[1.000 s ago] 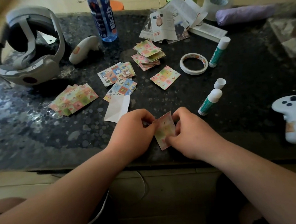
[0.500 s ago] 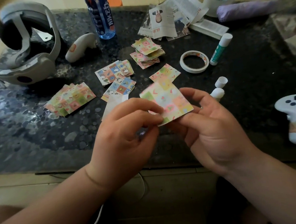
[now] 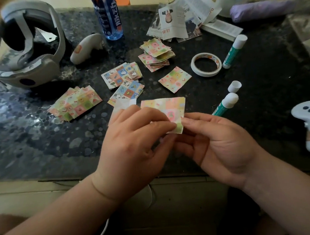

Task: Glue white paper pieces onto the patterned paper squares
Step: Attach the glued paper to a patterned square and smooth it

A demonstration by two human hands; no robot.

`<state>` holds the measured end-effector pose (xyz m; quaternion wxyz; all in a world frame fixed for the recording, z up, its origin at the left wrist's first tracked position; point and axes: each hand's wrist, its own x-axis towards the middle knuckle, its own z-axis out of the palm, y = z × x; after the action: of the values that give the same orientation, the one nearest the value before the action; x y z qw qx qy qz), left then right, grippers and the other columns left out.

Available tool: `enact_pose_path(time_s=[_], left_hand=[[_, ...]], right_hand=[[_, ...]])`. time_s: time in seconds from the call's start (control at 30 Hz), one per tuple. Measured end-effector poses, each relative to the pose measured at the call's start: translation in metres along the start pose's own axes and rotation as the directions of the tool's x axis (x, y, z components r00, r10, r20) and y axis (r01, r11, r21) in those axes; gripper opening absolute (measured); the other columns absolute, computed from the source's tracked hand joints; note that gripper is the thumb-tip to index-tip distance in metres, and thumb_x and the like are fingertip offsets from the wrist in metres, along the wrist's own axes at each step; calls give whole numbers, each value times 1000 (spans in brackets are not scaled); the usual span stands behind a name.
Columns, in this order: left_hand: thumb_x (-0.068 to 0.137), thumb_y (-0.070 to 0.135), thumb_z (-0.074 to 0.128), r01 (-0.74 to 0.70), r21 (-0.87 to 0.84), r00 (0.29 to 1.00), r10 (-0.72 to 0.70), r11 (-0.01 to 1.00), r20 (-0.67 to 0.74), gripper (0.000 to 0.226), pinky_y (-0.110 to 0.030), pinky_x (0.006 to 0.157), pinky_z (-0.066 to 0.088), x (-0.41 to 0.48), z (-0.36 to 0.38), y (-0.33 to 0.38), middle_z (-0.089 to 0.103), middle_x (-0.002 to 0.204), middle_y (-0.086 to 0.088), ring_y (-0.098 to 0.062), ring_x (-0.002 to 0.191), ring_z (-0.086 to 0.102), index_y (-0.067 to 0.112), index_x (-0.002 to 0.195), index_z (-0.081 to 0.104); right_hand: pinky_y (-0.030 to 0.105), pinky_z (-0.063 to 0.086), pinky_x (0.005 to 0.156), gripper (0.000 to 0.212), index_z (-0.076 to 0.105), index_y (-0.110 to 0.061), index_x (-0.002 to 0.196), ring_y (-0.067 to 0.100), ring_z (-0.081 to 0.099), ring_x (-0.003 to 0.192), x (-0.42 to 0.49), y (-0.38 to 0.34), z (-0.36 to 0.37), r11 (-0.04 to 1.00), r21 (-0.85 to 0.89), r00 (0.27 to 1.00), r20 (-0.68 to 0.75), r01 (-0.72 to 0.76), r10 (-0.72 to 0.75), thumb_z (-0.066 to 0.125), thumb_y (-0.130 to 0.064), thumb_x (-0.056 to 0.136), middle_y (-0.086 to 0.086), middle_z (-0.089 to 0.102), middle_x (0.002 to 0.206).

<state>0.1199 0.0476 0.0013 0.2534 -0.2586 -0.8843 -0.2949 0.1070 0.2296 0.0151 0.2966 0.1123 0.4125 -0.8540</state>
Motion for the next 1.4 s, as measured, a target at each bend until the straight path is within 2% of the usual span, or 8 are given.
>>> enact_pose_path(time_s=[0.23, 0.5, 0.67, 0.83, 1.0, 1.17, 1.27, 1.4], left_hand=[[90, 17, 73, 12, -76, 955, 11, 997, 297, 9, -37, 74, 54, -16, 12, -13, 75, 93, 3, -19, 81, 67, 12, 93, 79], [88, 36, 58, 148, 75, 781, -163, 986, 602, 38, -35, 104, 53, -39, 24, 1, 72, 120, 5, -15, 115, 66, 20, 120, 73], [95, 66, 35, -11, 306, 565, -247, 952, 787, 85, -37, 124, 5, -47, 19, 23, 12, 168, -8, -21, 156, 8, 13, 160, 22], [92, 81, 16, 108, 412, 499, -408, 905, 765, 94, -38, 126, -9, -50, 8, 16, -27, 163, 7, -10, 150, -28, 24, 160, -15], [86, 86, 18, 116, 429, 554, -417, 896, 720, 99, -44, 127, 4, -48, 10, 10, 14, 169, 3, -15, 156, 13, 22, 161, 21], [84, 74, 31, 72, 408, 609, -364, 910, 705, 85, -52, 117, 34, -51, 14, 5, 62, 140, -2, -19, 130, 58, 16, 137, 62], [85, 75, 28, 76, 414, 593, -375, 907, 712, 86, -56, 119, 32, -52, 14, 6, 58, 145, -1, -19, 136, 53, 17, 142, 58], [88, 76, 16, 71, 441, 555, -403, 895, 728, 91, -53, 126, 0, -46, 14, 8, 23, 167, 4, -16, 155, 15, 21, 161, 21]], right_hand=[[33, 64, 63, 16, 67, 6, 98, 28, 77, 79, 14, 2, -12, 938, -326, 961, -274, -117, 25, 56, -5, 101, 24, 76, 94], [38, 65, 69, 26, 60, -6, 117, 27, 78, 75, 25, 10, -22, 706, -673, 923, -378, -221, -71, 69, -1, 93, 17, 77, 86], [25, 61, 63, 28, 59, -24, 112, 11, 73, 60, 28, 12, -25, 352, -912, 937, -293, -212, -193, 71, -8, 92, 1, 76, 73], [26, 59, 65, 24, 62, -26, 104, 10, 69, 65, 29, 10, -27, 182, -955, 925, -276, -233, -263, 78, -17, 89, -4, 71, 74], [40, 51, 87, 21, 65, -19, 111, 19, 57, 101, 11, 24, -11, -374, -927, 938, 154, 28, -310, 60, -22, 91, -3, 60, 106], [37, 0, 127, 74, 13, -13, 163, 20, -3, 158, -3, 48, 5, -557, -829, 999, 19, 36, 37, 47, -25, 99, 6, 4, 172], [41, -11, 125, 84, -10, -11, 163, 19, -24, 155, -7, 51, 5, -605, -795, 995, -20, 45, 100, 45, -26, 101, 6, -22, 169], [44, -12, 126, 88, -18, -13, 160, 19, -28, 153, -3, 51, 2, -634, -772, 994, -36, 40, 107, 46, -27, 102, 6, -31, 166]])
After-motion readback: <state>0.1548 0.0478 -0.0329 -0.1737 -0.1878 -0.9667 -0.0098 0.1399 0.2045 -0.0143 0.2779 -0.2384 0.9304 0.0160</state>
